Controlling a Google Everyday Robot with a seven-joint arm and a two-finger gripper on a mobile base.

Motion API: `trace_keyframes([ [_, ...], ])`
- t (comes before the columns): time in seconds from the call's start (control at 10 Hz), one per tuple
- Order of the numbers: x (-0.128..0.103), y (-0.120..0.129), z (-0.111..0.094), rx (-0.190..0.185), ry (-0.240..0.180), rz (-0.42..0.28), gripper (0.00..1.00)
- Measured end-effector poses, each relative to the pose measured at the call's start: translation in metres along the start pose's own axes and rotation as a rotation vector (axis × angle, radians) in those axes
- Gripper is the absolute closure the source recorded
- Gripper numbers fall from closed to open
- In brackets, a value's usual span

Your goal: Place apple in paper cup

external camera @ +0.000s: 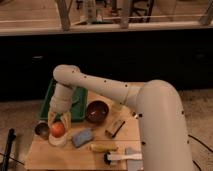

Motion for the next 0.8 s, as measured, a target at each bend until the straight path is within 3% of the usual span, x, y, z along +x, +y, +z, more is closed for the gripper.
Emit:
trace_keyframes([
  [0.2,0.0008,-0.0024,0.0,0.012,0.003,0.009,0.91],
  [0.8,0.0023,-0.0094,0.0015,0.023,-0.004,0.016,0.3],
])
